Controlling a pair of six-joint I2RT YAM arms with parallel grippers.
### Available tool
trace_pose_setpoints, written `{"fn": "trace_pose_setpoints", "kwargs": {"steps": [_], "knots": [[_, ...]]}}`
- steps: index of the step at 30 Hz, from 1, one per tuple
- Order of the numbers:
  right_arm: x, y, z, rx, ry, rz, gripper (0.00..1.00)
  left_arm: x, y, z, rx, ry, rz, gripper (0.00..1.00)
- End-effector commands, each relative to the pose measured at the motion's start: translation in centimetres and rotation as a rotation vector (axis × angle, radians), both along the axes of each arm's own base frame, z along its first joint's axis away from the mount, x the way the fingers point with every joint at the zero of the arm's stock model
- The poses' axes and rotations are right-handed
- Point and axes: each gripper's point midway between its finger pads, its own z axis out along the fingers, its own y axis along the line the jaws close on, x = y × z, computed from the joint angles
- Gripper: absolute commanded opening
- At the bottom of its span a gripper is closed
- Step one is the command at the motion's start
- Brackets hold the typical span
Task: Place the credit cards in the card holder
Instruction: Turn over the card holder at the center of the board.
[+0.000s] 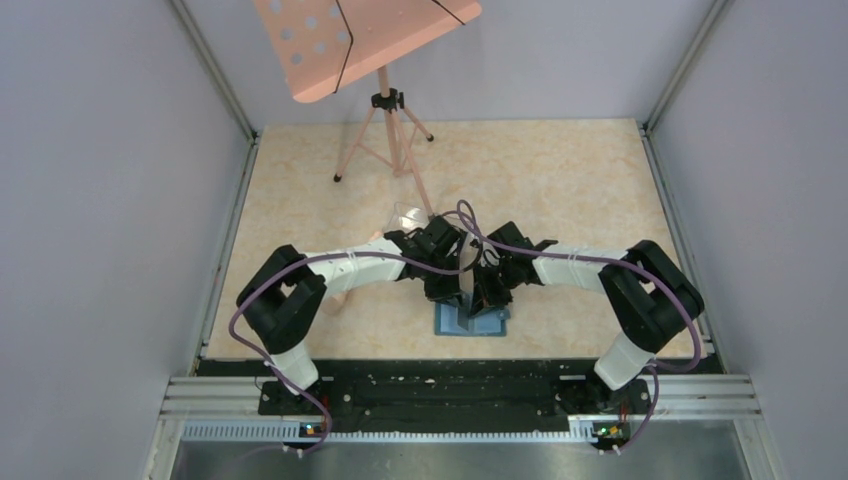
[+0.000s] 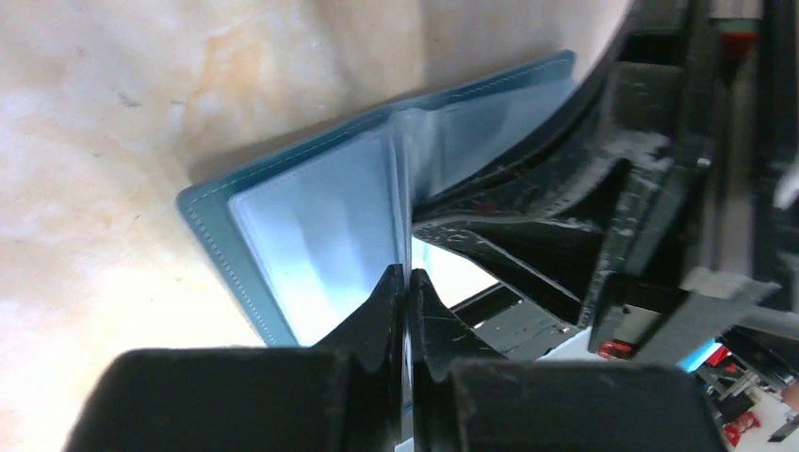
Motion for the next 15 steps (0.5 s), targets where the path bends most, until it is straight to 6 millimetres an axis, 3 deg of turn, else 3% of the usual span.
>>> {"fn": "trace_pose_setpoints", "kwargs": {"steps": [1, 10, 15], "knots": [[0.3, -0.2, 0.1, -0.035, -0.025, 0.005, 0.0, 0.7, 0.9, -0.3, 0.083, -0.017, 0.031, 0.0], [0.8, -1.6, 1.0, -0.108, -0.08, 0.011, 0.04, 1.2, 4.5, -0.1, 0.271, -0.064, 0.05, 0.0], [1.1, -1.9, 1.3, -0.132, -0.098, 0.017, 0.05, 1.5, 5.0, 0.4, 0.316, -0.073, 0.045, 0.0]]}}
